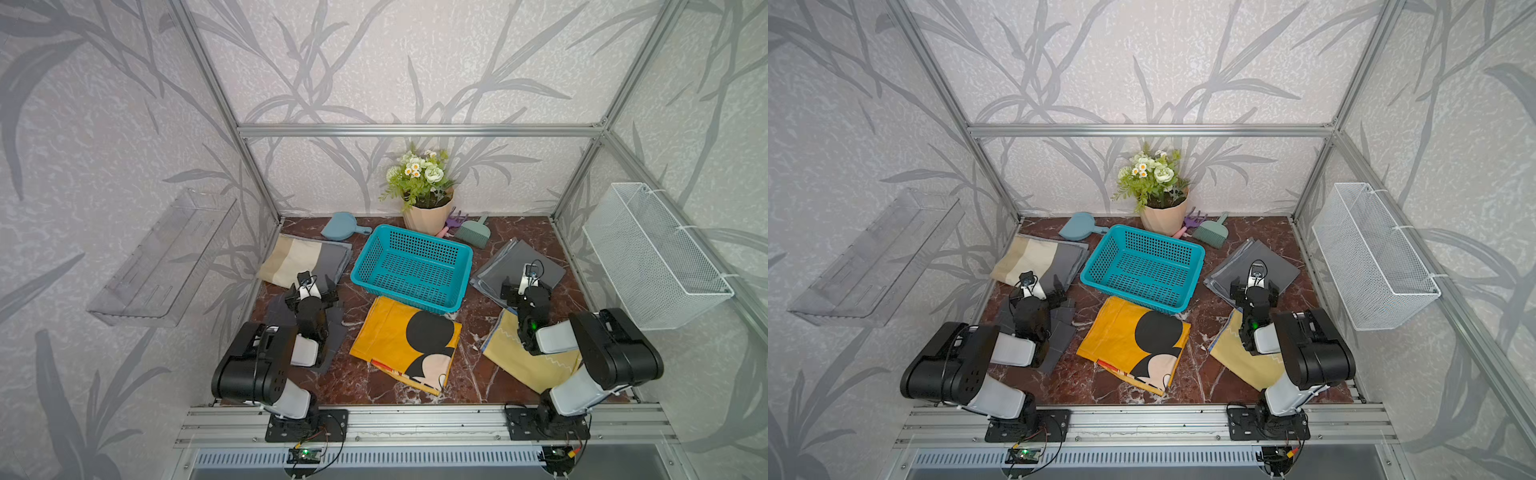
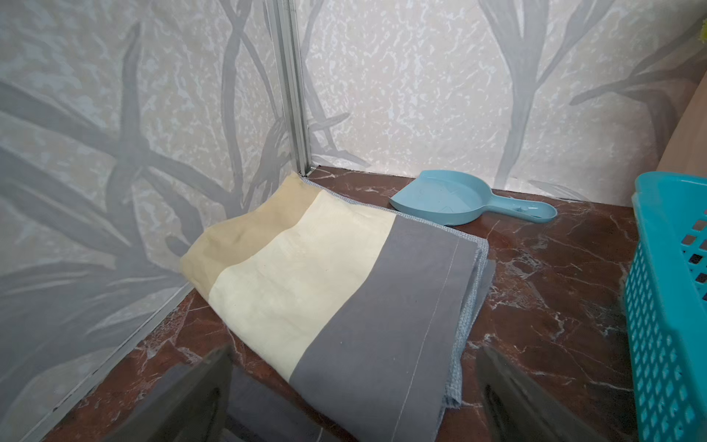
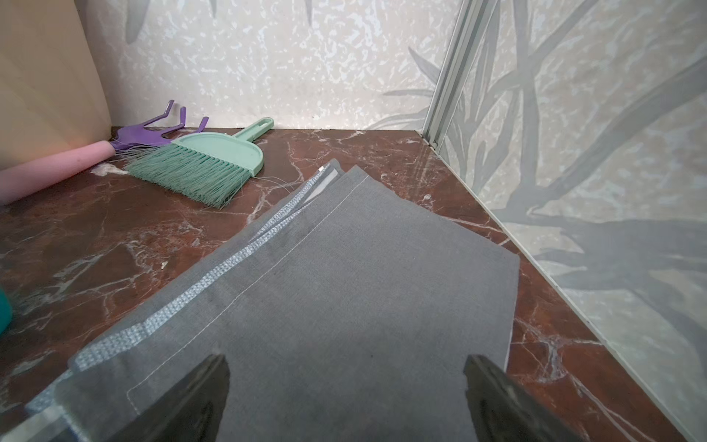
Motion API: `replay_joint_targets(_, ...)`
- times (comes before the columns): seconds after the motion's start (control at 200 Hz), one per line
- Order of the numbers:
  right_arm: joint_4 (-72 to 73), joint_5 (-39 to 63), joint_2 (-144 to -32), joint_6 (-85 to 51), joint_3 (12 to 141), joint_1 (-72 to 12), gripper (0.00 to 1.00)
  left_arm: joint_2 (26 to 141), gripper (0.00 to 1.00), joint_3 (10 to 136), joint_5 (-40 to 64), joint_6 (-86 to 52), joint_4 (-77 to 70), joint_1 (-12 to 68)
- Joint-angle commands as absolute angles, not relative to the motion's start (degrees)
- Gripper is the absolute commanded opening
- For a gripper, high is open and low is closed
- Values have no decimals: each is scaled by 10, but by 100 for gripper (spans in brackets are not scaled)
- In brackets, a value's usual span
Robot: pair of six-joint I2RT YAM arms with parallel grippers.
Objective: Put the folded pillowcase in the basket
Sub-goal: Pick up the pillowcase at the center of the board.
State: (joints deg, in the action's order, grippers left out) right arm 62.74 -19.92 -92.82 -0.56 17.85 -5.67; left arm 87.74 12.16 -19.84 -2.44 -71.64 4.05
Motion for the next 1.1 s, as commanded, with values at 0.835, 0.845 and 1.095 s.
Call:
replay_joint_targets(0.835,381,-198,-780,-33,260,-40,99,811,100,204,-197,-16,-538,37)
replay_joint_targets(0.845,365,-198,-771,-36,266,-40,99,806,100,212,-194,-16,-517,38)
replay_joint_targets(1.095,-61,-87,-657,-110,463,-53,99,702,100,295,-80,-133,-315,50)
